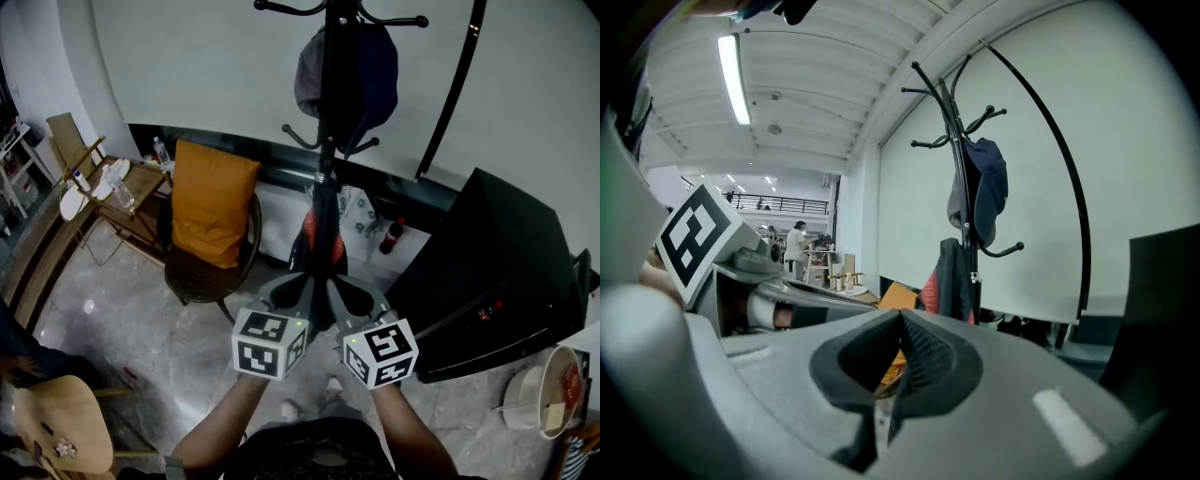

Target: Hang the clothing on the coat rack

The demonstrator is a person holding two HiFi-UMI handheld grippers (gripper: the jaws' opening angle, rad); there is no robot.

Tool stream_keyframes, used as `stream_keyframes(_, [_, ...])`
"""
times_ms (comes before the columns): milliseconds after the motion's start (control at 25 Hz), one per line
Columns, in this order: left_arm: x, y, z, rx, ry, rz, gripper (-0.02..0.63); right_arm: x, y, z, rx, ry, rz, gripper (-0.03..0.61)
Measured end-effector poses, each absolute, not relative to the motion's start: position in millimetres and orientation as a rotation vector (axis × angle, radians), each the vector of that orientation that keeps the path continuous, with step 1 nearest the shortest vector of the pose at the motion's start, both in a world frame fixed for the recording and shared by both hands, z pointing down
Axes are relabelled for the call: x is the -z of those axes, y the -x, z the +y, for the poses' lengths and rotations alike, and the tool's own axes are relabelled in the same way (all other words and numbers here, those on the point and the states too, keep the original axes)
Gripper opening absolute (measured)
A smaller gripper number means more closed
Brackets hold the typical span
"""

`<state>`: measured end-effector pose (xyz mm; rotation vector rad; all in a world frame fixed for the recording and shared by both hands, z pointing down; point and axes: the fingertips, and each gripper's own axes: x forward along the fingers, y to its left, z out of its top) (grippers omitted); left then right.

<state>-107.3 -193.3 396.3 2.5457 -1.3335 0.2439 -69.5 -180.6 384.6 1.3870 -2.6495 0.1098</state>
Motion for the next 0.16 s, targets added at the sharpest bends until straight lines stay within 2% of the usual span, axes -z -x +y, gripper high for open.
stream_keyframes(160, [-398.8, 110.2, -189.8, -0.247, -2.544, -1.321, 0.006, -388.1, 73.0, -178.1, -0.115, -1.388, -2.640, 0.002])
